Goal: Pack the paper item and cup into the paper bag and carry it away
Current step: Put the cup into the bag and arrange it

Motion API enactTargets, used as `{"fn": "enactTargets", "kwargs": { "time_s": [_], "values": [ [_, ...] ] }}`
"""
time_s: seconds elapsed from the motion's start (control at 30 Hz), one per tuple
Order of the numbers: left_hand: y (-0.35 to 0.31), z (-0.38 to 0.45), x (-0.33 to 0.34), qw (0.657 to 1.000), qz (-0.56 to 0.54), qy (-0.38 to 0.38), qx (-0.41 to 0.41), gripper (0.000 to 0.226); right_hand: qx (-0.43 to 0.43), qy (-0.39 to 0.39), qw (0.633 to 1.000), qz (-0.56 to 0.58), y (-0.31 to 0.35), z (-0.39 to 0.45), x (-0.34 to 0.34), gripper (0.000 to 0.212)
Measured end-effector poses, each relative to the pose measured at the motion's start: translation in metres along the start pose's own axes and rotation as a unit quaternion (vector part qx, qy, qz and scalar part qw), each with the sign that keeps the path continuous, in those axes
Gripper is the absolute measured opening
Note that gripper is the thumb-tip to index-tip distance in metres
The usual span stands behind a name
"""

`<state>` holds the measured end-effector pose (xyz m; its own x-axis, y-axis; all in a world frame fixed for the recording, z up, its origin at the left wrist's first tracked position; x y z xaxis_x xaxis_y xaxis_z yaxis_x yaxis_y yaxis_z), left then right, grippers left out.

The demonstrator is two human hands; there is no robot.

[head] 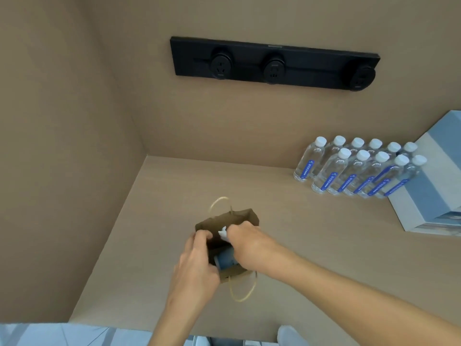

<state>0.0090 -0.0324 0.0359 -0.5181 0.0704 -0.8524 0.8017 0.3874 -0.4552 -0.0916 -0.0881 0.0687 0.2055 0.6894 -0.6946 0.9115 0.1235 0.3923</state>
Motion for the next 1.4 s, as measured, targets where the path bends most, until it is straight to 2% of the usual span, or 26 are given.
{"fn": "enactTargets", "kwargs": {
  "time_s": [0.07, 0.17, 0.33, 0.47, 0.63, 0.73, 0.8, 0.87, 0.97, 1.03, 1.2, 1.33, 1.4],
  "values": [
    [0.003, -0.01, 0.004, 0.999, -0.046, 0.013, 0.005, 0.073, 0.013, 0.044, 0.997, 0.061, -0.005, 0.012, 0.017, 0.021],
    [0.001, -0.018, 0.008, 0.996, -0.088, 0.031, 0.013, 0.085, 0.066, 0.074, 0.981, 0.168, -0.019, 0.03, 0.04, 0.012],
    [0.002, -0.023, 0.012, 0.992, -0.124, 0.04, 0.003, 0.094, 0.149, 0.105, 0.939, 0.292, -0.028, 0.052, 0.073, 0.032],
    [0.002, -0.023, 0.014, 0.99, -0.137, 0.042, 0.002, 0.095, 0.147, 0.117, 0.93, 0.317, -0.021, 0.063, 0.083, 0.021],
    [0.005, -0.018, 0.015, 0.989, -0.141, 0.05, -0.002, 0.092, 0.159, 0.13, 0.93, 0.305, -0.016, 0.066, 0.097, 0.027],
    [0.004, -0.017, 0.014, 0.989, -0.141, 0.044, 0.001, 0.092, 0.154, 0.167, 0.932, 0.281, -0.011, 0.064, 0.105, 0.013],
    [0.005, -0.016, 0.013, 0.989, -0.144, 0.042, 0.001, 0.092, 0.155, 0.184, 0.932, 0.271, -0.011, 0.062, 0.106, 0.025],
    [0.004, -0.016, 0.013, 0.988, -0.149, 0.041, 0.007, 0.092, 0.146, 0.161, 0.942, 0.255, -0.015, 0.063, 0.096, 0.03],
    [0.001, -0.017, 0.013, 0.987, -0.155, 0.031, 0.017, 0.092, 0.122, 0.062, 0.972, 0.19, -0.023, 0.066, 0.066, 0.024],
    [-0.001, -0.018, 0.014, 0.987, -0.156, 0.024, 0.019, 0.092, 0.132, 0.023, 0.978, 0.162, -0.032, 0.067, 0.055, 0.026],
    [-0.004, -0.02, 0.017, 0.987, -0.159, 0.018, 0.028, 0.09, 0.179, 0.069, 0.949, 0.251, -0.047, 0.063, 0.063, 0.032],
    [-0.001, -0.019, 0.02, 0.987, -0.156, 0.027, 0.021, 0.092, 0.177, 0.046, 0.931, 0.315, -0.048, 0.058, 0.061, 0.036],
    [0.001, -0.018, 0.021, 0.987, -0.159, 0.03, 0.019, 0.092, 0.176, 0.048, 0.934, 0.307, -0.046, 0.054, 0.063, 0.036]
  ]
}}
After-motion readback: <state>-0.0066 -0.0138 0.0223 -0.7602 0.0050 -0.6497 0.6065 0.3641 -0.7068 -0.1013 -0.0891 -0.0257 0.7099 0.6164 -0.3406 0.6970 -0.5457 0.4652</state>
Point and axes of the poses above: each hand's wrist, its own z-axis towards the middle knuckle, its own x-axis out of the palm, y = z × x, the point moved 9 cm from there along z, towards the middle knuckle, and after that the axes turned 14 degrees about z, right-handed, at the moved point
